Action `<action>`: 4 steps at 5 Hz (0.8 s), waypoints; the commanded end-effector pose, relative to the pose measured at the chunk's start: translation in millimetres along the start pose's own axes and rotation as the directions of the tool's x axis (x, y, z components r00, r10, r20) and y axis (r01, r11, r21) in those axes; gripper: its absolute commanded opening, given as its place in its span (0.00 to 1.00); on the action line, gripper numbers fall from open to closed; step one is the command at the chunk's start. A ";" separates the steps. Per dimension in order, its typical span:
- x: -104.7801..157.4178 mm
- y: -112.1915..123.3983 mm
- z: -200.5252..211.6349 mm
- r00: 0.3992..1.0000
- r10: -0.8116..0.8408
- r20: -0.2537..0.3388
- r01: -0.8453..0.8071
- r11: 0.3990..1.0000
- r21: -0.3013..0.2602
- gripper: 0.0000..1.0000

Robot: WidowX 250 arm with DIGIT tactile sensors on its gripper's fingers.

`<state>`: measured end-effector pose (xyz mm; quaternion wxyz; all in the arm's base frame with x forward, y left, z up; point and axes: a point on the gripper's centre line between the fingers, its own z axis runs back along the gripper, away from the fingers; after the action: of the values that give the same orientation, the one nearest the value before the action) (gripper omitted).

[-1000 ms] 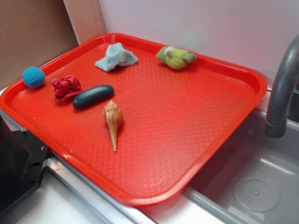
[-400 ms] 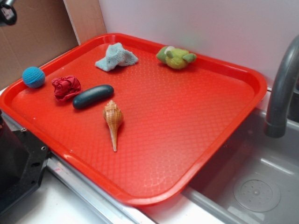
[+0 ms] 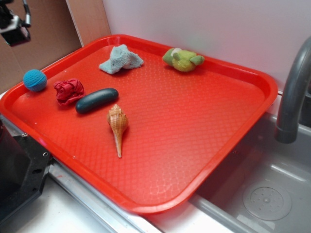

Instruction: Grab the blue ball.

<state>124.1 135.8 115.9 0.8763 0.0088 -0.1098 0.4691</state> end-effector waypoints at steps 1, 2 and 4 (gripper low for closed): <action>26.0 -6.2 -37.8 0.997 0.075 0.005 -0.075 0.993 0.094 1.00; 33.7 -5.1 -63.1 0.993 0.113 -0.043 -0.106 0.985 0.135 1.00; 32.7 0.2 -82.9 0.987 0.114 -0.111 -0.092 0.979 0.184 1.00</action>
<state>160.5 169.4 31.1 0.8521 0.0494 0.0097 0.5209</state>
